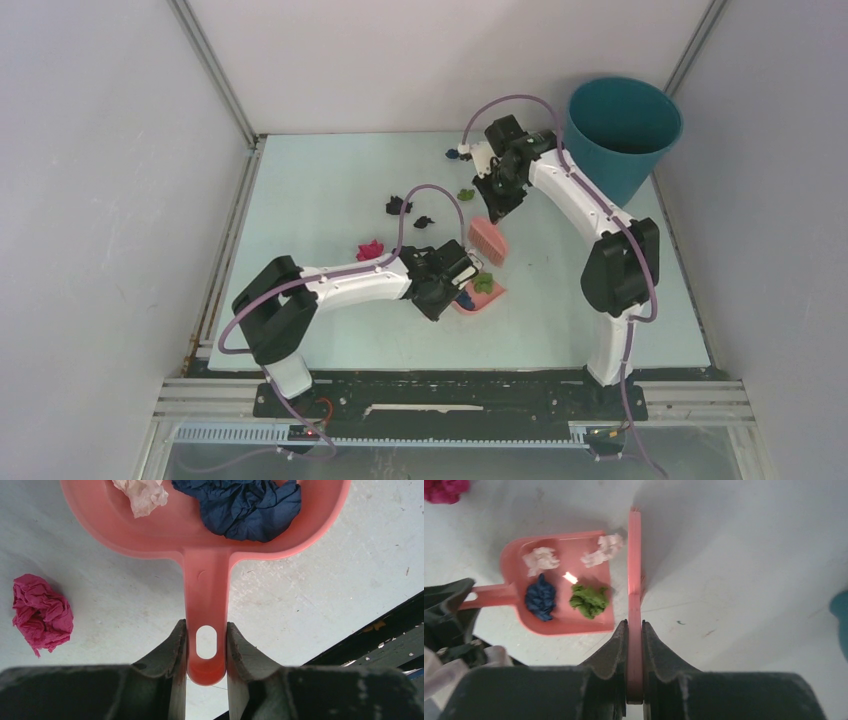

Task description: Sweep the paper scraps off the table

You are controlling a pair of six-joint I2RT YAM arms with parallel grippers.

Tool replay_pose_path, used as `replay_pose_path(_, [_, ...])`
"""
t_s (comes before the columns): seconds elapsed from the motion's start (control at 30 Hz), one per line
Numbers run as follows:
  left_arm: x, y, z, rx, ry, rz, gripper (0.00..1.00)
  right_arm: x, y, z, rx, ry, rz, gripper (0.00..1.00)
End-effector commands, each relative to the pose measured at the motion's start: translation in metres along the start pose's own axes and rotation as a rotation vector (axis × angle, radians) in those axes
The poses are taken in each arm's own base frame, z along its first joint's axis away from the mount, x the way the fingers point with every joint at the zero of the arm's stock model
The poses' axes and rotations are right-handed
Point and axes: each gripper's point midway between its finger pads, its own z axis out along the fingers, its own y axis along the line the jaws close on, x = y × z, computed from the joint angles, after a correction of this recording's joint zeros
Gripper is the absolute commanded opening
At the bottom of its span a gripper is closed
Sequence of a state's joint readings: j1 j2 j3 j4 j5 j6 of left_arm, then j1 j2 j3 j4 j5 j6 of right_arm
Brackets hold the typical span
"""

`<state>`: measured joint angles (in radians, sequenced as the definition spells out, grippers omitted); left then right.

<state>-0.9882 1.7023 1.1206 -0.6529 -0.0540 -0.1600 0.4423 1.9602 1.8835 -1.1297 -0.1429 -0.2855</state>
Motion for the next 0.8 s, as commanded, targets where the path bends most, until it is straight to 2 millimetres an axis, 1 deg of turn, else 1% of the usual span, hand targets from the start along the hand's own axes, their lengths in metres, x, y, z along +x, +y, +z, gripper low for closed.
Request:
replay_pose_path(0.0, [-0.015, -0.002, -0.002, -0.007, -0.037, -0.015, 0.00, 0.008, 0.041, -0.017, -0.151, -0.013, -0.012, 0.00])
replay_pose_path(0.1, [-0.016, -0.003, -0.001, -0.005, -0.036, -0.014, 0.00, 0.012, 0.061, -0.030, -0.240, -0.040, 0.006, 0.00])
replay_pose_path(0.17, [-0.017, -0.002, -0.001, -0.006, -0.038, -0.014, 0.00, 0.013, 0.068, -0.036, -0.264, -0.050, 0.013, 0.00])
replay_pose_path(0.23, [-0.018, -0.002, -0.002, -0.008, -0.041, -0.013, 0.00, 0.015, 0.069, -0.040, -0.264, -0.059, 0.014, 0.00])
replay_pose_path(0.37, [-0.019, -0.007, -0.001, 0.019, -0.046, -0.011, 0.00, 0.017, 0.051, -0.036, -0.173, -0.057, 0.012, 0.00])
replay_pose_path(0.47, [-0.022, -0.009, -0.002, 0.028, -0.060, -0.003, 0.00, 0.012, 0.043, -0.037, -0.164, -0.075, 0.033, 0.00])
replay_pose_path(0.57, [-0.025, -0.008, -0.006, 0.027, -0.083, 0.003, 0.00, 0.009, 0.027, -0.035, -0.093, -0.081, 0.039, 0.00])
replay_pose_path(0.67, [-0.028, -0.010, -0.007, 0.036, -0.104, 0.004, 0.00, 0.017, 0.027, -0.026, -0.098, -0.028, 0.031, 0.00])
replay_pose_path(0.7, [-0.028, -0.010, -0.007, 0.041, -0.104, 0.004, 0.00, 0.018, 0.024, -0.028, -0.085, -0.019, 0.032, 0.00])
replay_pose_path(0.77, [-0.029, -0.011, -0.007, 0.045, -0.105, 0.006, 0.00, 0.012, 0.016, -0.035, -0.065, -0.072, 0.057, 0.00])
